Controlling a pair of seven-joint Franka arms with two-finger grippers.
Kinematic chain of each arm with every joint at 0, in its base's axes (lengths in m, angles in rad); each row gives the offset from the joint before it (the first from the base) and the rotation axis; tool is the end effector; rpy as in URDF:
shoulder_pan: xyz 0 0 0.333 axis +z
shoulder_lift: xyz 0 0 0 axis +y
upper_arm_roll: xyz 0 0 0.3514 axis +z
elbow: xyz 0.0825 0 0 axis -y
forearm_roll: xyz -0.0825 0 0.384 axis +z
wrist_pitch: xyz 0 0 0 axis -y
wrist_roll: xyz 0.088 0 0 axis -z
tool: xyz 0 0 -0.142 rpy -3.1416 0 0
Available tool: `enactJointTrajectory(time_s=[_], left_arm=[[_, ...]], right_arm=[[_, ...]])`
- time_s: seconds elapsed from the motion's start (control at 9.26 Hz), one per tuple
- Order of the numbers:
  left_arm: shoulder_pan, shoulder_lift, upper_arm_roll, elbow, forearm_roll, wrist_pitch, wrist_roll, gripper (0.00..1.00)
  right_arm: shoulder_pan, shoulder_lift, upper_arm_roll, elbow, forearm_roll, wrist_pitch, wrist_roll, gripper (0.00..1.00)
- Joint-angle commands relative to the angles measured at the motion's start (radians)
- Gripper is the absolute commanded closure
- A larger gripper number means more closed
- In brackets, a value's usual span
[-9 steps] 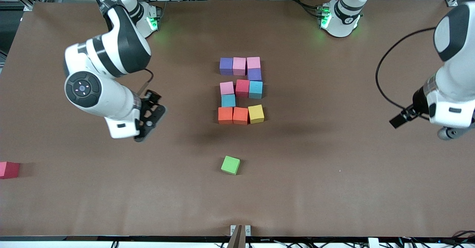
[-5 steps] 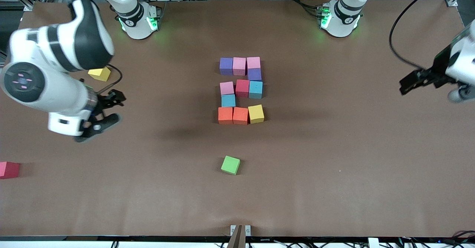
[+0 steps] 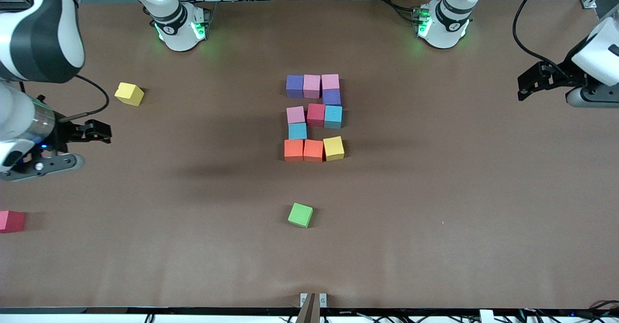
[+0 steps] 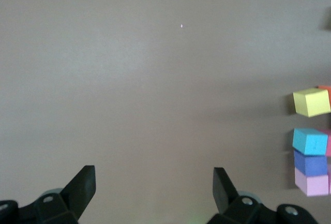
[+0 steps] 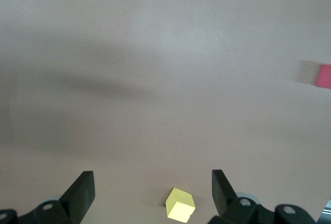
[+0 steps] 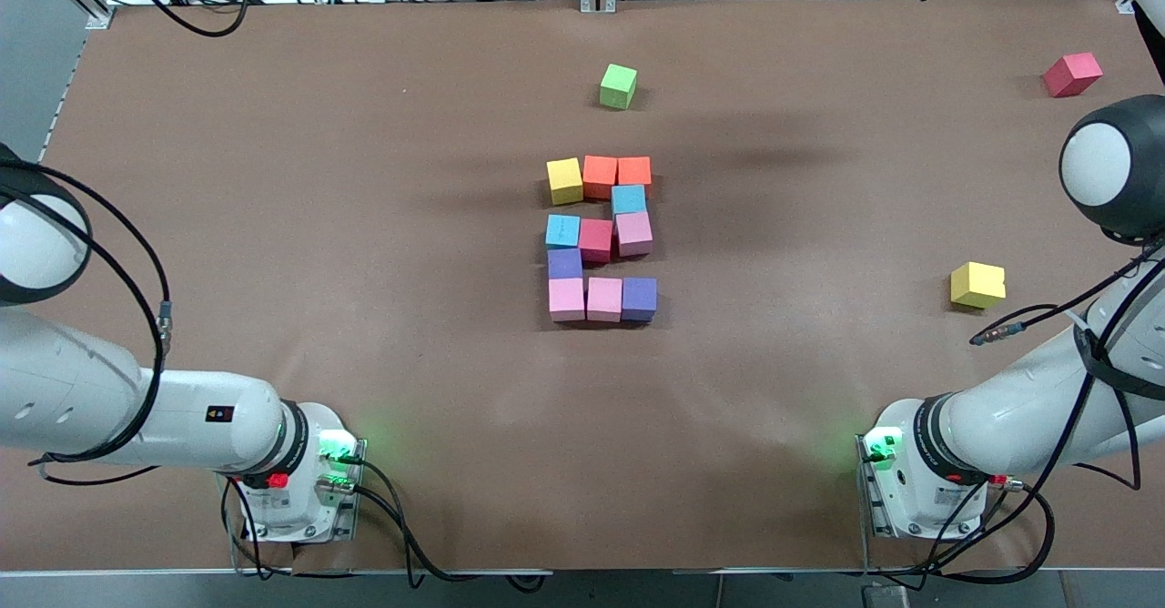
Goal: Form number 2 with 11 blocks
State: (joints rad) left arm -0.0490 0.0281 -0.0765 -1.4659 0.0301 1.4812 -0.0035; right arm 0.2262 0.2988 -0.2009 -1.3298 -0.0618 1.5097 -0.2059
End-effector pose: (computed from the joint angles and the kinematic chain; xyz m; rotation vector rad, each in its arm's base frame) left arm 0.5513 -0.0643 0.6506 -3.1074 0.1859 0.0170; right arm 0.6392 0.0258 0.5573 3.0044 0.3566 -0.1867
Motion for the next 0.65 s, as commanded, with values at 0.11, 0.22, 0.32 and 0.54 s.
enactJointTrajectory(time_s=[0.11, 0.22, 0.32, 0.54], left_arm=[[0.0, -0.004, 0.009, 0.016, -0.032, -0.027, 0.04, 0.0], [-0.002, -0.005, 0.009, 0.016, -0.032, -0.027, 0.04, 0.0], [-0.002, -0.005, 0.009, 0.016, -0.032, -0.027, 0.04, 0.0], [0.0, -0.005, 0.01, 0.016, -0.03, -0.027, 0.037, 0.0]], right_arm=[[-0.028, -0.007, -0.002, 0.034, -0.024, -0.008, 0.017, 0.0], [-0.031, -0.03, 0.004, 0.034, -0.021, -0.014, 0.019, 0.0], [-0.078, -0.064, 0.009, 0.029, 0.067, -0.022, 0.017, 0.0], [-0.131, -0.098, 0.011, 0.023, 0.122, -0.075, 0.049, 0.0]])
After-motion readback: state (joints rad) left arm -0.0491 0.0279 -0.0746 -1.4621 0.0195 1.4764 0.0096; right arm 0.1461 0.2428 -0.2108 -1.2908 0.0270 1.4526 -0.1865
